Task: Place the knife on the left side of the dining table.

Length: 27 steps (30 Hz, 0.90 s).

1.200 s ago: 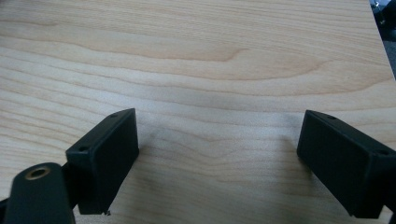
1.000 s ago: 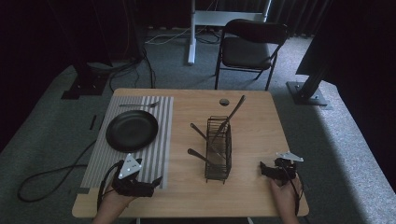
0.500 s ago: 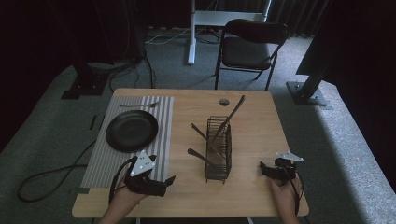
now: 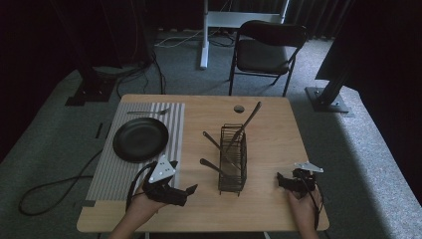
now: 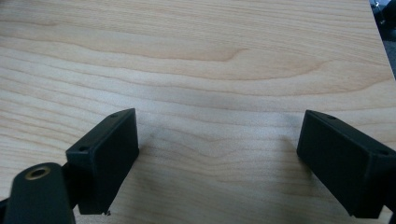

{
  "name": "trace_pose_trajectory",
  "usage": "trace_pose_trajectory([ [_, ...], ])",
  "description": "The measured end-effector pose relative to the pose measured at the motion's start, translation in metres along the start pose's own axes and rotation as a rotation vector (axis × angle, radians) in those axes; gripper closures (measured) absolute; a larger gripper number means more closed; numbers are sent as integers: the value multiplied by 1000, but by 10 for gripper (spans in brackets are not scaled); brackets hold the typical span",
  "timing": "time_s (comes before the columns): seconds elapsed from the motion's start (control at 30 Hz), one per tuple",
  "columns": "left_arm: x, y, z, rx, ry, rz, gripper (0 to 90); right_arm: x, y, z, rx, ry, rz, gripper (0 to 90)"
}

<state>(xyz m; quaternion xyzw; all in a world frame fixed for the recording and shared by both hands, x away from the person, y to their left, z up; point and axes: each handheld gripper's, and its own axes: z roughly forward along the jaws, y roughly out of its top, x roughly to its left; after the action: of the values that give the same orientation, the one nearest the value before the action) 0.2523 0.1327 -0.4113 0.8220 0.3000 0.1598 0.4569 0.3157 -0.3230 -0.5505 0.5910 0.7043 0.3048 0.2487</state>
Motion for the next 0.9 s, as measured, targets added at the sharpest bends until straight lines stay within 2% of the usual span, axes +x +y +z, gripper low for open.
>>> trace_pose_trajectory([
  [0.47,-8,27,13,-26,-45,32,43,0,0,0,-1,0,1,119],
  [0.7,-12,39,22,-35,-56,27,71,0,0,0,-1,0,1,119],
  [0.73,-12,39,24,-38,-53,22,127,0,0,0,-1,0,1,119],
  [0.9,-10,41,28,-31,-58,6,252,0,0,0,-1,0,1,119],
])
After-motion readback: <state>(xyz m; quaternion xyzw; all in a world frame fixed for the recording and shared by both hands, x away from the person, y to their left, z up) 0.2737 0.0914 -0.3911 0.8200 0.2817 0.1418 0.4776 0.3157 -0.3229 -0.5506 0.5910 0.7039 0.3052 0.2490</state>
